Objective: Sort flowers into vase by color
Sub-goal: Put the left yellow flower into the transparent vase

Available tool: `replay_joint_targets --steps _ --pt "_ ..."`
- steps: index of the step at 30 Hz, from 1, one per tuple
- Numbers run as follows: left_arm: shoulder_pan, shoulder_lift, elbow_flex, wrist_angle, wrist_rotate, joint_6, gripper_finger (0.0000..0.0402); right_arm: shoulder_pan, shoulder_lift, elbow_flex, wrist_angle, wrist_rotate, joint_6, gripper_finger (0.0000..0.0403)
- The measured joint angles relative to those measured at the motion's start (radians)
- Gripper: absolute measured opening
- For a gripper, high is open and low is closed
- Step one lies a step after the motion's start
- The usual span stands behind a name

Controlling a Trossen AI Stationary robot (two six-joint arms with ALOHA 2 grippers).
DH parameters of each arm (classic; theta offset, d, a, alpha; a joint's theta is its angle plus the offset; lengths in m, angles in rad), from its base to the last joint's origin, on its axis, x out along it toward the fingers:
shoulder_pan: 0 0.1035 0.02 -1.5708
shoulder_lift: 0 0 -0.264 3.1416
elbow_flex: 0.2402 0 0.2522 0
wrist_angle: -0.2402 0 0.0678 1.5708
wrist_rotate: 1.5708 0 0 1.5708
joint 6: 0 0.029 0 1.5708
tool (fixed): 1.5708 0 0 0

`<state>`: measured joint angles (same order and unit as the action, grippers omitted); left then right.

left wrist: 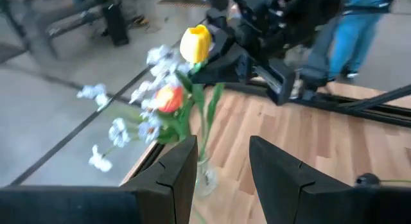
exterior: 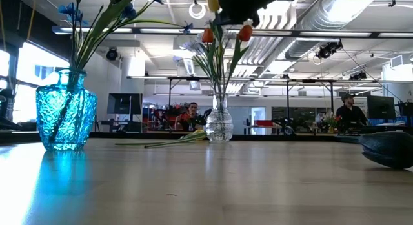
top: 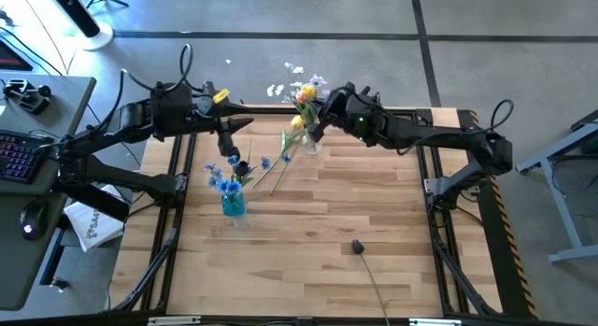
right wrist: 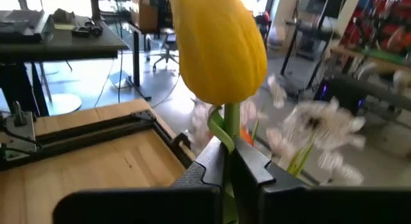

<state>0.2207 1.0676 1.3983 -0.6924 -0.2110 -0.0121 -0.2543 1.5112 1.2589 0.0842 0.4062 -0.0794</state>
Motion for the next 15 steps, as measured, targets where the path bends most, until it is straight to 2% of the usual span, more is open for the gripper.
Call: replay_joint_targets --steps 2,4,8,12,15 --pt "0.0 0.014 0.0 -0.031 -0.043 -0.027 0.0131 -0.017 0.003 0.0 -0.046 -0.025 0.038 0.0021" --pt "0.0 0.032 0.0 -0.06 -0.086 -0.061 0.0131 -0.043 0.002 0.0 -0.08 -0.103 0.08 0.0046" --pt "0.002 0.083 0.0 -0.12 -0.145 -0.131 0.0131 -0.088 -0.01 0.002 -0.174 -0.236 0.155 0.0117" --pt "0.014 0.135 0.0 -0.176 -0.148 -0.216 0.0131 -0.114 -0.047 0.03 -0.291 -0.38 0.202 0.0187" --pt "0.043 0.176 0.0 -0.245 -0.138 -0.326 0.0131 -0.115 -0.082 0.062 -0.371 -0.421 0.203 0.0226"
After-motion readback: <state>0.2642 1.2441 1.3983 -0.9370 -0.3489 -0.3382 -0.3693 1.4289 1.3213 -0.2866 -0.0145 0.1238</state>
